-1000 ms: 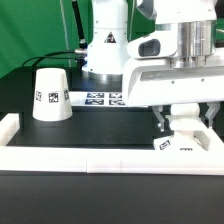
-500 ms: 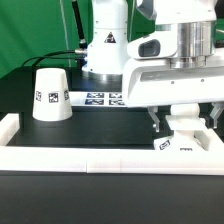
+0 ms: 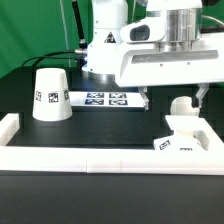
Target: Assemble lamp
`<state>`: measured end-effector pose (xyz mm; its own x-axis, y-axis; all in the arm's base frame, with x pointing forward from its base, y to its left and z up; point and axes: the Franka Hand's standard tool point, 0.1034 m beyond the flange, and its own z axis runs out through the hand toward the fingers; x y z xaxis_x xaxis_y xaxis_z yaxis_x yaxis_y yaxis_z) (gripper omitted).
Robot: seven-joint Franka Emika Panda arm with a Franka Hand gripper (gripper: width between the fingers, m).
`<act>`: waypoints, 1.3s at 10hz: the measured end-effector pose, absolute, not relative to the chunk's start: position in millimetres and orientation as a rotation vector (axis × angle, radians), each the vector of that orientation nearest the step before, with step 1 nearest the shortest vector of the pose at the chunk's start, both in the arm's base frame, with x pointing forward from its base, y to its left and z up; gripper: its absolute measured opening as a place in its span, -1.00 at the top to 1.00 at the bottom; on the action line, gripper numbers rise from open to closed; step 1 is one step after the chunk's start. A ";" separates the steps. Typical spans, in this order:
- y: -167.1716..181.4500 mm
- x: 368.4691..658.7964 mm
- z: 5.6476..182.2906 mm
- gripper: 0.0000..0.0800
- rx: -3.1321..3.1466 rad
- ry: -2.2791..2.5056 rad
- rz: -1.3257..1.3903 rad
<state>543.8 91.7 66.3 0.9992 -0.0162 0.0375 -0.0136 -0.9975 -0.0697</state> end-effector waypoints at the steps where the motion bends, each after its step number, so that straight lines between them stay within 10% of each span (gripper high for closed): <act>1: 94.6 535.8 67.6 -0.75 -3.070 0.044 -0.047; 13: 142.3 497.1 56.3 -0.75 -3.073 0.008 -0.010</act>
Offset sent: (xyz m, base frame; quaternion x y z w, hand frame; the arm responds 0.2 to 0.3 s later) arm 0.0000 0.0000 0.0000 0.0000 0.0000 0.0000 1.0000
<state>497.1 142.3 56.3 1.0000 -0.0053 0.0064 -0.0048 -0.9976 -0.0688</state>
